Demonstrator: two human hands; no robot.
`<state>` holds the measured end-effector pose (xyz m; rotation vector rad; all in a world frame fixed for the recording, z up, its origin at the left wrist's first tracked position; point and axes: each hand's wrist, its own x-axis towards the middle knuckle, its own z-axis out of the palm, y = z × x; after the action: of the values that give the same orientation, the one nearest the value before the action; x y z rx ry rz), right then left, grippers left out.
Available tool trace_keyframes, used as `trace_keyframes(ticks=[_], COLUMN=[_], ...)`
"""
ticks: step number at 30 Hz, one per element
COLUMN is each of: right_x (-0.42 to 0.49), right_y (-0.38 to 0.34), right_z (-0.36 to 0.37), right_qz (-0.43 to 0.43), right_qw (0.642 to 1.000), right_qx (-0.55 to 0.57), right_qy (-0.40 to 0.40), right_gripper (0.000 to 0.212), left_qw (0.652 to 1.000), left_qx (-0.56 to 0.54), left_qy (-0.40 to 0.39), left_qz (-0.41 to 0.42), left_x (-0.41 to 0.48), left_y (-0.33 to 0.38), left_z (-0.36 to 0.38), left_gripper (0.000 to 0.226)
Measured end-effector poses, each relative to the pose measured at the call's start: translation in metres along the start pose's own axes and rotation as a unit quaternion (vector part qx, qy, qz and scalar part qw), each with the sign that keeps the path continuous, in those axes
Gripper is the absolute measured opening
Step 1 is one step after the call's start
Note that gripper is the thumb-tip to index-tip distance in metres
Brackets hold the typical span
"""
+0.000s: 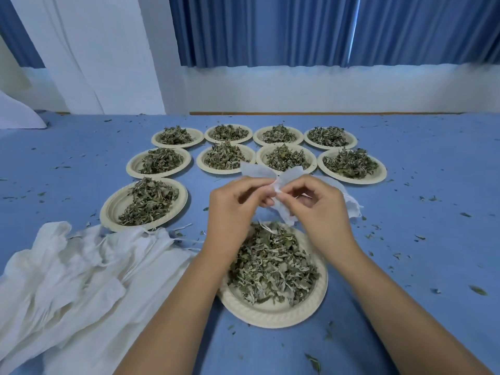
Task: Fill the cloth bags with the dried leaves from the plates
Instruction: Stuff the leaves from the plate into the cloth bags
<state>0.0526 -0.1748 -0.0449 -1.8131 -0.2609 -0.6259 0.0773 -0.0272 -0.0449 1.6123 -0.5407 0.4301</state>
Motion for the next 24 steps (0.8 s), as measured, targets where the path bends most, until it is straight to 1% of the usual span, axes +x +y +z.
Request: trace_keyframes(ticks=[3,6,8,10,12,14,18,21,24], right_x=[0.004,0.006,0.004,0.002,0.000,-0.001,-0.001,-0.003,-0.004], right_y=[0.002,0.003,0.002,0.002,0.001,0.002,0.001,0.001,-0.001], right_z=[-0.006,-0.012,-0.012,-0.008,-0.005,-0.004,-0.005,-0.005,-0.004], right_qz=[0.086,0.138,0.162,0.175,0.175,0.173,0.182,0.187,0.191], right_qw=[0.993,0.972,0.955,0.938,0.932,0.932,0.921,0.919,0.907], right_qx=[0.081,0.187,0.247,0.299,0.317,0.319,0.345,0.348,0.375], right_qy=[0.016,0.029,0.018,0.003,-0.013,-0.016,-0.002,0.004,-0.002], right_gripper=[0.013,0.009,0.002,0.007,0.006,0.012,0.011,0.011,0.011], left_qw=[0.998,0.996,0.994,0.991,0.988,0.987,0.987,0.986,0.991], left_qx=[-0.023,0.028,0.074,0.114,0.135,0.138,0.130,0.130,0.107], left_qy=[0.051,0.083,0.078,0.052,0.009,-0.021,-0.038,-0.049,-0.046], left_qz=[-0.012,-0.015,0.004,0.039,0.067,0.083,0.089,0.096,0.062], left_x=[0.000,0.001,0.000,-0.003,-0.006,-0.008,-0.010,-0.013,-0.013], left_y=[0.001,-0.001,-0.002,-0.002,-0.002,-0.001,0.000,0.004,0.006], left_z=[-0.006,-0.010,-0.009,-0.005,0.000,0.004,0.005,0.007,0.006], left_gripper=[0.026,0.020,0.018,0.014,0.010,0.009,0.011,0.014,0.015])
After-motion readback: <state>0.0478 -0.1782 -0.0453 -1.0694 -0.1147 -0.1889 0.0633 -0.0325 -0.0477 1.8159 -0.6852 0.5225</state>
